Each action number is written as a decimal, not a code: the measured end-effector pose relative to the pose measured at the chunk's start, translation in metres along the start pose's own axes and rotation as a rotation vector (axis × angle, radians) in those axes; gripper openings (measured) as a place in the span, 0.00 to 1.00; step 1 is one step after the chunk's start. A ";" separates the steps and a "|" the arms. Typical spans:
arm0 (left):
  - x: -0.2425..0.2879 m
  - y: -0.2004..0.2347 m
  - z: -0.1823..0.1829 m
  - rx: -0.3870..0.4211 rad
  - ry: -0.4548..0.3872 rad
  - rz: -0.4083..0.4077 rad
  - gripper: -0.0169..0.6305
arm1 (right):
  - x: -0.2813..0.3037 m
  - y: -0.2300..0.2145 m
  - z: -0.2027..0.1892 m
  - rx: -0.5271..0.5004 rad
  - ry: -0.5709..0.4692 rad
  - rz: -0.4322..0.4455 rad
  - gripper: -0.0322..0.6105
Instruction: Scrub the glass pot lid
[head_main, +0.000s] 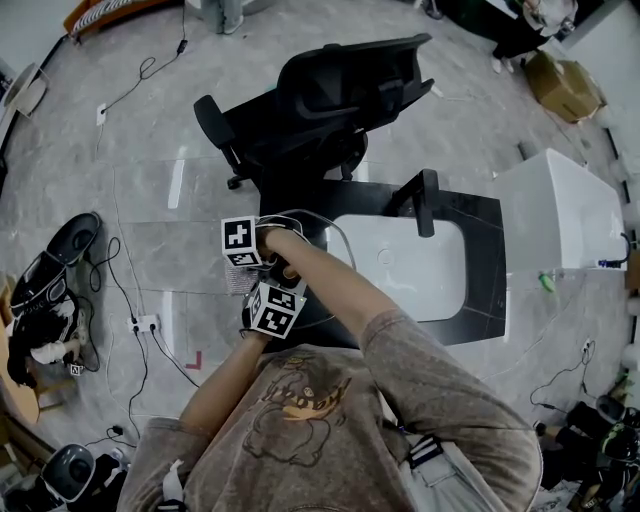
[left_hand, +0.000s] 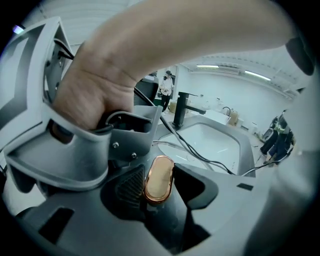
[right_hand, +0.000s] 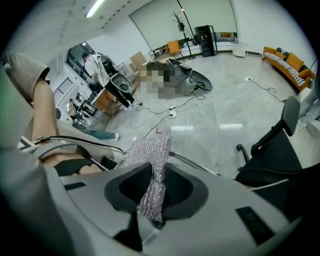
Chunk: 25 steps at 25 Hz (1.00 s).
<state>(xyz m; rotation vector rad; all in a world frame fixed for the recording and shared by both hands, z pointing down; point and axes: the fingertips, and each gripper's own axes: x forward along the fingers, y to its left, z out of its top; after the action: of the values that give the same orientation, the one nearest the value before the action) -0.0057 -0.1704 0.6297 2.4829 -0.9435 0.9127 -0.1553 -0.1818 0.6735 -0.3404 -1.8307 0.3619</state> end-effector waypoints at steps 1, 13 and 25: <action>0.001 0.000 0.000 0.000 -0.001 0.001 0.32 | 0.000 0.000 0.000 0.005 -0.010 0.000 0.21; 0.000 0.000 -0.003 -0.017 -0.003 0.010 0.33 | -0.038 -0.051 -0.027 0.202 -0.235 -0.219 0.21; -0.033 0.018 0.054 -0.109 -0.202 0.037 0.28 | -0.177 -0.042 -0.143 0.593 -0.753 -0.673 0.20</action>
<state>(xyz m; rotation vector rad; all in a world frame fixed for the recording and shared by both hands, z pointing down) -0.0130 -0.1951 0.5690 2.5054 -1.0758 0.6121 0.0291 -0.2817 0.5761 0.9188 -2.2952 0.5726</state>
